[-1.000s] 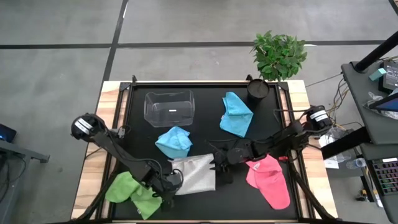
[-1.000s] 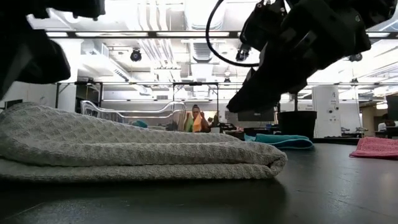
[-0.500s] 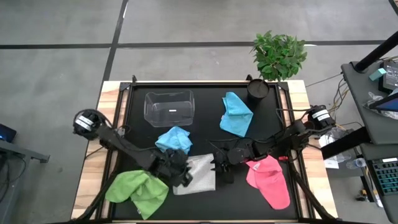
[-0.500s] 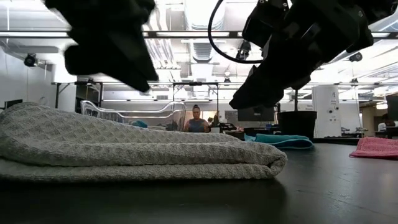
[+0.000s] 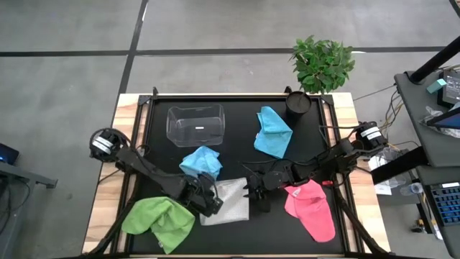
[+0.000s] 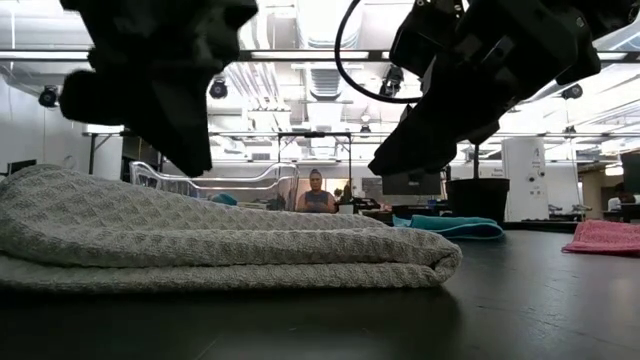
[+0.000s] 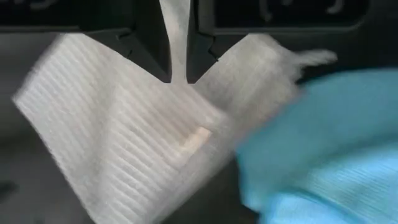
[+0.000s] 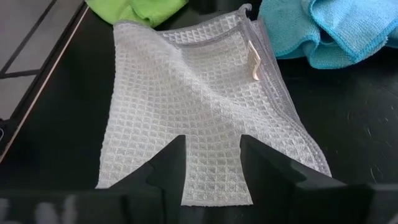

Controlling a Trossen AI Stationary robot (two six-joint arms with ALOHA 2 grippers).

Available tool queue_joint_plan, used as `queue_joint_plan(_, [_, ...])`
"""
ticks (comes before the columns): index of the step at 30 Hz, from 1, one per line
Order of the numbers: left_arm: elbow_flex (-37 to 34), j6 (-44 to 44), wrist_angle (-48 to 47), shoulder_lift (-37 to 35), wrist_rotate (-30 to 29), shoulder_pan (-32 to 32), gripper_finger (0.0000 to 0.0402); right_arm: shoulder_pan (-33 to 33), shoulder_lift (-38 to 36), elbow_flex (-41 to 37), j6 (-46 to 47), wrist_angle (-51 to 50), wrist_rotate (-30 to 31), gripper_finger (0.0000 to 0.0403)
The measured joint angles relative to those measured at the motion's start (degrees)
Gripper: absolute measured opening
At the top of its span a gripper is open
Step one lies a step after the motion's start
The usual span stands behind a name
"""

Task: Fold microfiber towels
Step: Fold the gray microfiber cloth

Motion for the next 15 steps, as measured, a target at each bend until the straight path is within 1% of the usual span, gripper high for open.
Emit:
queue_joint_plan(4, [6.8,-0.1,-8.2,4.5,0.7,-0.2,0.0006,0.0,0.0,0.0,0.0,0.1,0.1,0.0137])
queue_joint_plan(6, [8.8,0.7,-12.1,6.5,0.8,-0.1,0.0002,0.0,0.0,0.0,0.0,0.5,0.1,0.0137])
queue_joint_plan(7, [9.2,1.0,-12.5,7.2,0.8,-0.1,0.0003,0.0,0.0,0.0,0.0,0.7,0.1,0.0137])
queue_joint_plan(11, [10.0,2.9,-11.9,8.2,0.4,-0.2,0.0022,0.0,0.0,0.0,0.1,1.0,0.1,0.0143])
queue_joint_plan(15, [10.0,3.9,-11.9,8.4,-0.6,-0.1,0.006,0.0,0.0,0.0,0.0,1.0,0.1,0.0145])
